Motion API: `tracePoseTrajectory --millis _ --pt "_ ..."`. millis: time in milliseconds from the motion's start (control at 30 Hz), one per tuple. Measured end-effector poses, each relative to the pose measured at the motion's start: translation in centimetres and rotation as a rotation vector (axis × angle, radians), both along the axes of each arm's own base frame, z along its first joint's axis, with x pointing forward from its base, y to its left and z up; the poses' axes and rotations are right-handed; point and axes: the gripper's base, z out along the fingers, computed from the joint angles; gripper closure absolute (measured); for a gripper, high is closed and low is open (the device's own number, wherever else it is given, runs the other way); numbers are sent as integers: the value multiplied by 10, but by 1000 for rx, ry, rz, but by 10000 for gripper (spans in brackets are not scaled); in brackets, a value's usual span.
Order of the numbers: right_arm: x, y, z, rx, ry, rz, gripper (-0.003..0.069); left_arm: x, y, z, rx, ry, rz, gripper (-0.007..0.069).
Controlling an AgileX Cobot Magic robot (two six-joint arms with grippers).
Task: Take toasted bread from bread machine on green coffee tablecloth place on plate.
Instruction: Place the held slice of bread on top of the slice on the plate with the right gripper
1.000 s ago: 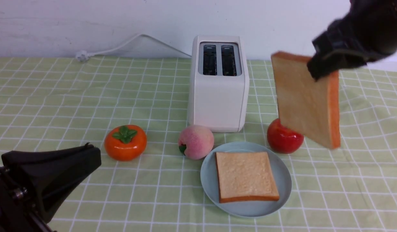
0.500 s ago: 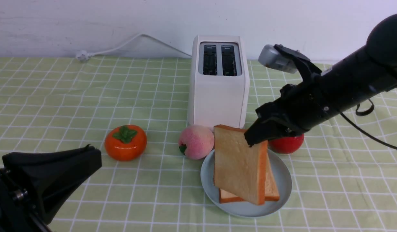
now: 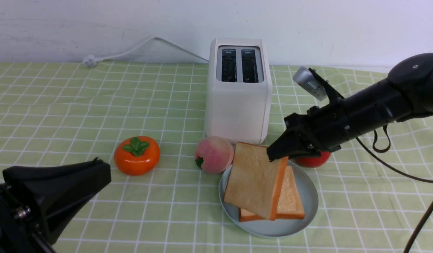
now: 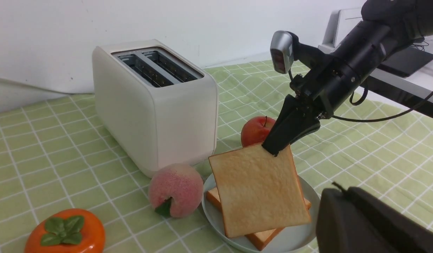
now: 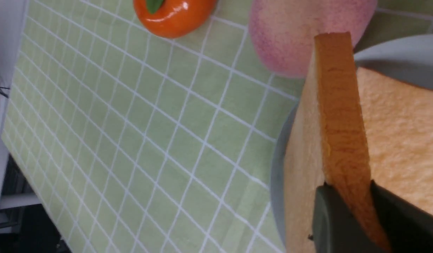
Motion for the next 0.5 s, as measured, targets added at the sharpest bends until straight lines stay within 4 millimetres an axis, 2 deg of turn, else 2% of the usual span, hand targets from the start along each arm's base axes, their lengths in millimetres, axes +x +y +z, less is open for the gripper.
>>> tracePoseTrajectory --millis 200,233,300,400,433,467,500 --pt "1 -6 -6 -102 -36 22 365 0 0 0 0 0 0 638" --pt "0 -7 -6 -124 -44 33 300 0 0 0 0 0 0 638" --pt "-2 -9 0 -151 -65 43 226 0 0 0 0 0 0 638" --pt "-7 -12 16 -182 -101 46 191 0 0 0 0 0 0 638" --pt "-11 -16 38 -223 -152 46 194 0 0 0 0 0 0 638" --pt "-14 -18 51 -241 -182 43 203 0 0 0 0 0 0 638" --pt "-16 -19 54 -243 -180 43 209 0 0 0 0 0 0 638"
